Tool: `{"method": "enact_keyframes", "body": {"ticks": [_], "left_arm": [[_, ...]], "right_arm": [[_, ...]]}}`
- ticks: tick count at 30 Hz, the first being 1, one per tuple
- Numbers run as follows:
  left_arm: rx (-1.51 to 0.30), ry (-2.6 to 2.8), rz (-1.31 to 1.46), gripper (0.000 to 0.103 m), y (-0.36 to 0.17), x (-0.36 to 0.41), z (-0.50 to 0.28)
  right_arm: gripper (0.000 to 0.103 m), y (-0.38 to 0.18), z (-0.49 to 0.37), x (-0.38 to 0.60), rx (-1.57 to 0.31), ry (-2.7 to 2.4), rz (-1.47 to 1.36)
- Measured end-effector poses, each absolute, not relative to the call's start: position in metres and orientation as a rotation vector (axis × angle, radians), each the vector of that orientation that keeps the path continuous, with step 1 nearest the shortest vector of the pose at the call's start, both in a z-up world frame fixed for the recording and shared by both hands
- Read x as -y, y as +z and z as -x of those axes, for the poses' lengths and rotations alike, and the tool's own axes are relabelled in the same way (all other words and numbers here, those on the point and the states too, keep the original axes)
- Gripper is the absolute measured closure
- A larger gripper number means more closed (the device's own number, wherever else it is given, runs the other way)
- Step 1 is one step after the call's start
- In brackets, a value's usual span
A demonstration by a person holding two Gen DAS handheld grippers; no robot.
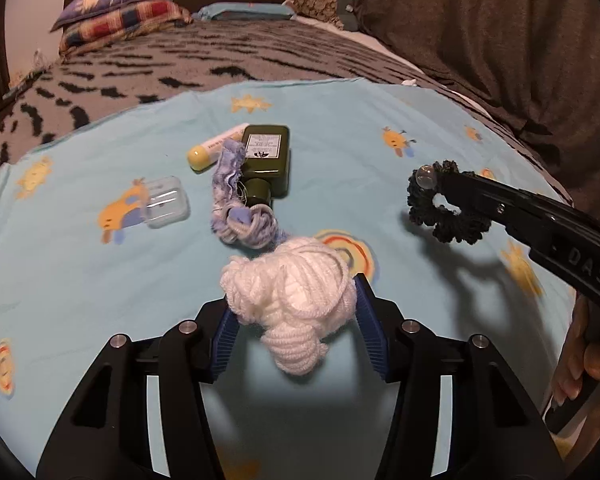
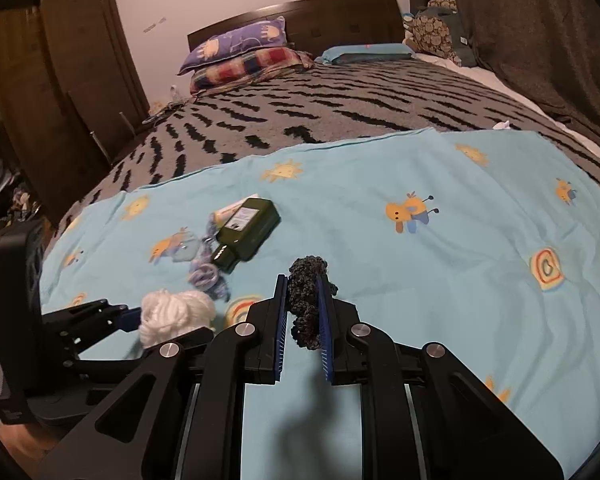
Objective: Collect trash
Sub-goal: 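Grasp the white yarn with the left tool while the right tool grasps the black scrunchie, then lower both tools to the bin and release yarn and scrunchie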
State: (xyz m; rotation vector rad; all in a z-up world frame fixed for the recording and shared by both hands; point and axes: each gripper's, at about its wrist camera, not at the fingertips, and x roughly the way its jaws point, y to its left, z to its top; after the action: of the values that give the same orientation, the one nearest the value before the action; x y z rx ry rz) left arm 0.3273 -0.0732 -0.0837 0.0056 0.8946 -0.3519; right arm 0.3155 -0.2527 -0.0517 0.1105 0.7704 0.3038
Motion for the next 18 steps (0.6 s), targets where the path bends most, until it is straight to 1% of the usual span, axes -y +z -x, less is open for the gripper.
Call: {"method": "enact_keyframes", "body": {"ticks": [9,13,18], "left_arm": [[-0.808,-0.360,-0.018,0.052,-0.042,0.060,-0.246],[-0.789,-0.364,-0.010,0.052,-0.031,0.052,-0.206],[-0.766,-0.379,0.005,0.052,-0.021,0.043,-0.156]], "right_arm": [[0.088,-0.014,-0.249,0.246,-0.718,0.319,-0.076],[0.088,0.004,-0.207,0.244,-0.688,0.328,-0.070],[0.087,0.012,-0.158,0.244,-0.675,0.342,-0.063]]}}
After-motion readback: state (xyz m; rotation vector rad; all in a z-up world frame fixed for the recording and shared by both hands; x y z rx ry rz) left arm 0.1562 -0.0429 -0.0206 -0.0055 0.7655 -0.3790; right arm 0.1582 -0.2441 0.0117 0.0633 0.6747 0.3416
